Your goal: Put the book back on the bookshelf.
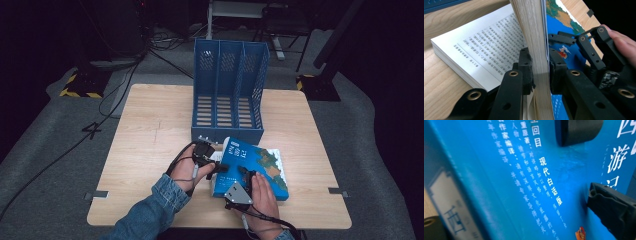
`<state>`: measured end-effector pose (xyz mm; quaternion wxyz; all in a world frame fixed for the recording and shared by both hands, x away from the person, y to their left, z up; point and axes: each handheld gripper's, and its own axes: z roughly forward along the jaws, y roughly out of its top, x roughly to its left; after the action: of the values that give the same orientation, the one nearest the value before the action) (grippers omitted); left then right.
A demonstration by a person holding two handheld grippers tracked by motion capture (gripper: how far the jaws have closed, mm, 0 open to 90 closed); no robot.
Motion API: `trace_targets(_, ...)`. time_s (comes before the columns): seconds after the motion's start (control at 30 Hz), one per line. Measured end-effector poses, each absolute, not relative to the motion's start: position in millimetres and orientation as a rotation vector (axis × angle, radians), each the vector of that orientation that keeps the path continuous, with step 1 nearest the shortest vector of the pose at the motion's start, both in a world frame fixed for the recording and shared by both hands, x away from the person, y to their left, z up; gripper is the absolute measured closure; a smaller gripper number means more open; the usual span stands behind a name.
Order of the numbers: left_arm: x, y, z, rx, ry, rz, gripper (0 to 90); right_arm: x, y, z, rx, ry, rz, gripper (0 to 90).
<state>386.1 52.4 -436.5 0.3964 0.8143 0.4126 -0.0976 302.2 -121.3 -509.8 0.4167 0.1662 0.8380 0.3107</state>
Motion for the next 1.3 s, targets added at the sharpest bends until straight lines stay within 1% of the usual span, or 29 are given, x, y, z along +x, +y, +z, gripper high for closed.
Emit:
trace_targets(0.1,388,54,-443,2.035,1.069,-0.280,74.1,302,-119,-506,0.371,2.122,0.688,18.5)
trace_targets(0.17,389,56,-450,2.022,1.076,-0.306,70.1,301,-118,-504,0.341,2.126,0.620,25.0)
trace_targets(0.2,389,56,-450,2.022,1.076,-0.306,67.5,301,-118,-504,0.341,2.126,0.620,25.0)
trace_targets(0.23,389,56,-453,2.018,1.080,-0.319,67.5,302,-118,-504,0.323,2.126,0.592,27.7)
trace_targets(0.27,389,57,-453,2.024,1.075,-0.319,60.9,302,-117,-504,0.312,2.125,0.559,31.4)
trace_targets(0.3,389,58,-453,2.018,1.072,-0.323,60.9,302,-117,-503,0.301,2.117,0.537,33.9)
trace_targets(0.33,389,59,-453,2.009,1.070,-0.304,52.5,303,-118,-500,0.284,2.103,0.509,43.2)
trace_targets(0.4,389,65,-451,1.930,1.062,-0.311,50.5,304,-119,-494,0.279,2.092,0.502,48.6)
trace_targets(0.47,389,68,-451,1.896,1.055,-0.315,49.3,306,-120,-489,0.266,2.095,0.486,51.6)
trace_targets(0.5,389,69,-451,1.897,1.043,-0.286,48.1,307,-120,-488,0.262,2.099,0.483,54.1)
trace_targets(0.53,387,72,-449,1.910,1.048,-0.260,46.2,308,-121,-486,0.254,2.106,0.483,55.1)
trace_targets(0.57,386,76,-446,1.910,1.021,-0.220,46.8,309,-121,-487,0.256,2.105,0.486,56.0)
trace_targets(0.6,386,76,-446,1.910,1.021,-0.220,52.1,309,-121,-487,0.256,2.105,0.486,56.0)
trace_targets(0.63,385,82,-440,1.872,1.017,-0.190,52.1,309,-122,-486,0.246,2.116,0.484,57.7)
trace_targets(0.67,384,88,-436,1.846,1.009,-0.162,46.7,311,-122,-487,0.242,2.140,0.487,58.0)
trace_targets(0.77,385,107,-430,1.844,1.013,-0.048,43.6,313,-125,-483,0.247,2.146,0.502,58.9)
trace_targets(0.8,385,107,-430,1.844,1.013,-0.048,42.9,313,-125,-483,0.247,2.146,0.502,58.9)
trace_targets(0.83,388,117,-434,1.843,1.050,-0.002,42.7,316,-129,-478,0.271,2.162,0.548,59.1)
trace_targets(0.9,392,128,-439,1.846,1.082,0.031,43.1,320,-136,-472,0.297,2.174,0.617,59.2)
trace_targets(1.17,403,155,-460,1.852,1.198,0.105,43.6,324,-155,-462,0.298,2.204,0.754,59.4)
trace_targets(1.23,408,162,-467,1.868,1.232,0.182,43.9,323,-163,-456,0.310,2.222,0.807,59.3)
trace_targets(1.27,408,162,-467,1.868,1.232,0.182,44.0,323,-163,-456,0.310,2.222,0.807,59.3)
trace_targets(1.3,411,165,-471,1.887,1.241,0.245,44.0,321,-166,-451,0.330,2.235,0.839,59.3)
